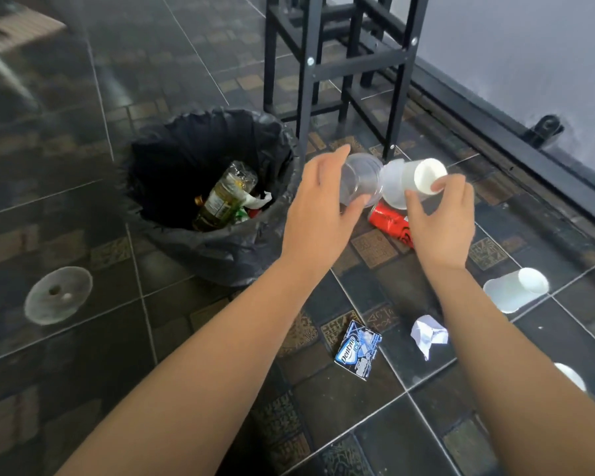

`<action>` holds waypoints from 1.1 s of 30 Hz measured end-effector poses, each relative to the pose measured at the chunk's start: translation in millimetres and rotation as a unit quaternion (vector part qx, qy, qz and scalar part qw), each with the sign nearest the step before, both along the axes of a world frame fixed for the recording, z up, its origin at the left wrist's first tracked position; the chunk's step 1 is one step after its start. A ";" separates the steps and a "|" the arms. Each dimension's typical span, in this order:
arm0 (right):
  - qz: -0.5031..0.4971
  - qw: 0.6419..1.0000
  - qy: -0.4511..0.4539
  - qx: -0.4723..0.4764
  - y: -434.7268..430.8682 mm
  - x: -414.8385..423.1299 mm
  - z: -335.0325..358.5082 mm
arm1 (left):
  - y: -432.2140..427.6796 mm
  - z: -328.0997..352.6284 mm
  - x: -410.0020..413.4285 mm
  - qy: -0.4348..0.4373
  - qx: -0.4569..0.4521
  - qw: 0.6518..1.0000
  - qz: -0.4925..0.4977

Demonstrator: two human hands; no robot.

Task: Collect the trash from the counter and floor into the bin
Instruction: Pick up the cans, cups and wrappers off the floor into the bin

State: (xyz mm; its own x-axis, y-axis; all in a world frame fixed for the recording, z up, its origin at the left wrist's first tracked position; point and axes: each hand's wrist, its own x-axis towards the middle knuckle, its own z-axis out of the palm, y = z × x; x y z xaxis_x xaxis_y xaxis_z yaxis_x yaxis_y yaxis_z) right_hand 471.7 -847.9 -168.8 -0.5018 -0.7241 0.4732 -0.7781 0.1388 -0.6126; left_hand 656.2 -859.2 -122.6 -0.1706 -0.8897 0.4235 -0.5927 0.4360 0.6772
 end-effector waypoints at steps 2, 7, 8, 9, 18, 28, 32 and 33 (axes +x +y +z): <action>0.000 0.998 -0.028 -0.051 -3.5 12.2 22.0 | -1.9 19.1 10.6 0.056 -0.042 0.997 0.036; 0.038 0.984 -0.097 -0.145 -10.6 46.3 56.6 | -13.6 23.7 44.6 0.087 -0.073 0.981 0.158; 0.059 0.981 -0.095 -0.156 -13.6 54.1 58.7 | -13.9 19.7 53.2 0.073 -0.057 0.981 0.171; 0.079 0.981 -0.086 -0.158 -18.7 64.8 60.5 | -15.2 15.1 63.4 0.055 -0.041 0.981 0.182; 0.270 0.958 0.084 0.048 -56.0 177.9 41.0 | -23.8 -8.2 176.9 -0.132 0.095 0.960 0.226; 0.304 0.929 0.151 0.148 -50.8 160.3 18.0 | -25.4 -32.0 178.9 -0.272 0.023 0.939 0.209; 0.309 0.933 0.137 0.122 -35.5 143.8 13.7 | -9.1 -35.3 158.1 -0.275 -0.044 0.944 0.174; 0.305 0.936 0.133 0.117 -30.5 137.2 11.1 | -3.9 -37.4 149.3 -0.278 -0.056 0.946 0.155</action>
State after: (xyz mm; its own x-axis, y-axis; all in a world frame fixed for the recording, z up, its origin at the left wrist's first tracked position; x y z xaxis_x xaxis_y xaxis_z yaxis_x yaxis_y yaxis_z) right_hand 608.9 -878.4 -157.7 0.1519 -0.9365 0.3159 -0.8767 -0.2753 -0.3946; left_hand 805.5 -863.1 -160.0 -0.1332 -0.8883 0.4395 -0.9550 0.2337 0.1828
